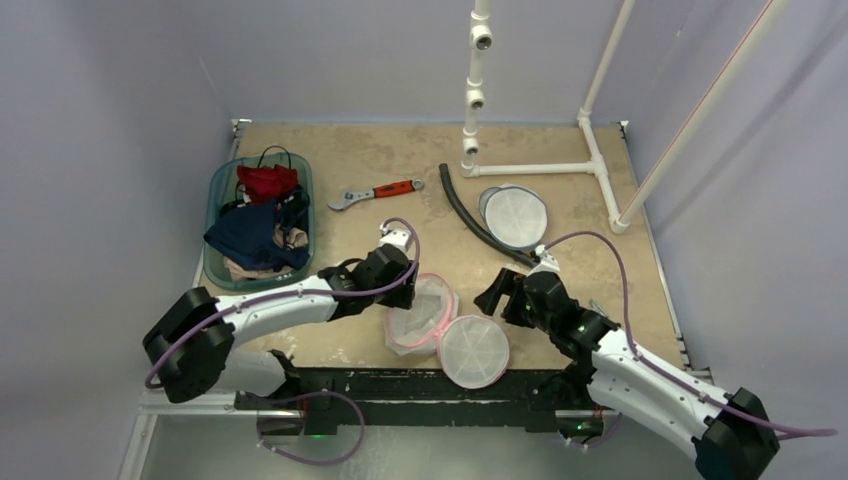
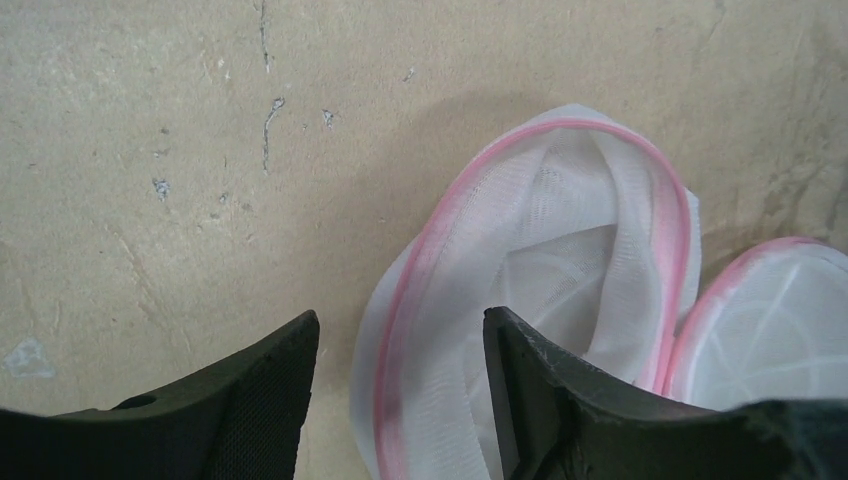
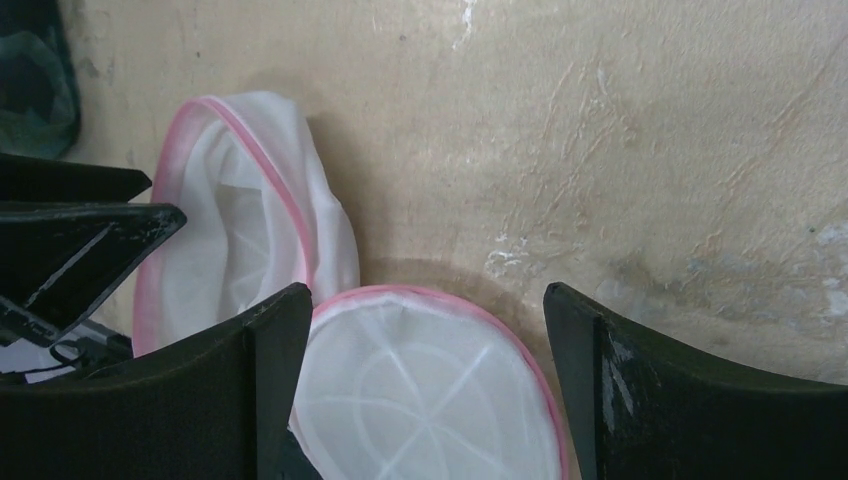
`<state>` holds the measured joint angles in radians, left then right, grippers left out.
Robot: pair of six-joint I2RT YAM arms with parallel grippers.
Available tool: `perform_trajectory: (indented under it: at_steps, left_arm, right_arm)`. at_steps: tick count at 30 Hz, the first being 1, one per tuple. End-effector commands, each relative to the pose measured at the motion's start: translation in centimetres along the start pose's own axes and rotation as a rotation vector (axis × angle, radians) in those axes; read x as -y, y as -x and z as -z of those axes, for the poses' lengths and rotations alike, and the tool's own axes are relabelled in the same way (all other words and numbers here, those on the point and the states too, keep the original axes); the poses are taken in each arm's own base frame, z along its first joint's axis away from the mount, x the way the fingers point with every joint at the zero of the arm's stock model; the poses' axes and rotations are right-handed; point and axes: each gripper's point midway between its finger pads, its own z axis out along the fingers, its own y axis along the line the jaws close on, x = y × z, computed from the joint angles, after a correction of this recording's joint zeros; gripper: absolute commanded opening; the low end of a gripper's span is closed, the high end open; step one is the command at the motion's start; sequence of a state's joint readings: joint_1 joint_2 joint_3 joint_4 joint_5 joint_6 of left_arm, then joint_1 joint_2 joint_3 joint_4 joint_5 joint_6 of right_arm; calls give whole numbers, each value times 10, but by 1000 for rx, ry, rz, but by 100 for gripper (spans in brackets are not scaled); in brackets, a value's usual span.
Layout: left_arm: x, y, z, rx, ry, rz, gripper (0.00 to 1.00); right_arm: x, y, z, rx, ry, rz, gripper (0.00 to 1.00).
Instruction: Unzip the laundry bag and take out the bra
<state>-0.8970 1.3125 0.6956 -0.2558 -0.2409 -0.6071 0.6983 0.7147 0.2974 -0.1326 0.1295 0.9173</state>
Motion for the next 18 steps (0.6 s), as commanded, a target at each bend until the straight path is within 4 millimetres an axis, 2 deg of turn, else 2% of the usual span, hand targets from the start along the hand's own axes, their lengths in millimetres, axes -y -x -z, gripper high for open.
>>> perform_trajectory:
  at_steps: [1,3,5,8,9,10,14,18]
  left_arm:
    - [3,7,-16,38,-24,18,58]
    - [-1,0,-21,21,-19,29,50]
    - [-2,-2,-21,26,-16,40,37]
    - [-7,7,-14,69,3,54,16]
    - [-9,11,-11,85,11,60,4]
    - [-12,15,-8,98,25,68,0]
    - [-32,27,7,182,117,142,0]
    - [-56,29,23,259,201,221,0]
  right_arm:
    - [-1,-9,1,-55,-16,-24,89]
    - [-1,-12,0,-69,-14,-22,89]
    - [-2,-14,-1,-76,-5,-18,89]
    - [-4,-15,-1,-83,9,-12,89]
    - [-5,-16,-2,-85,12,-8,89]
    - [-5,-16,-3,-88,14,-5,89]
    - [-6,-21,-8,-111,24,10,89]
    - [-5,-26,-12,-123,29,24,88]
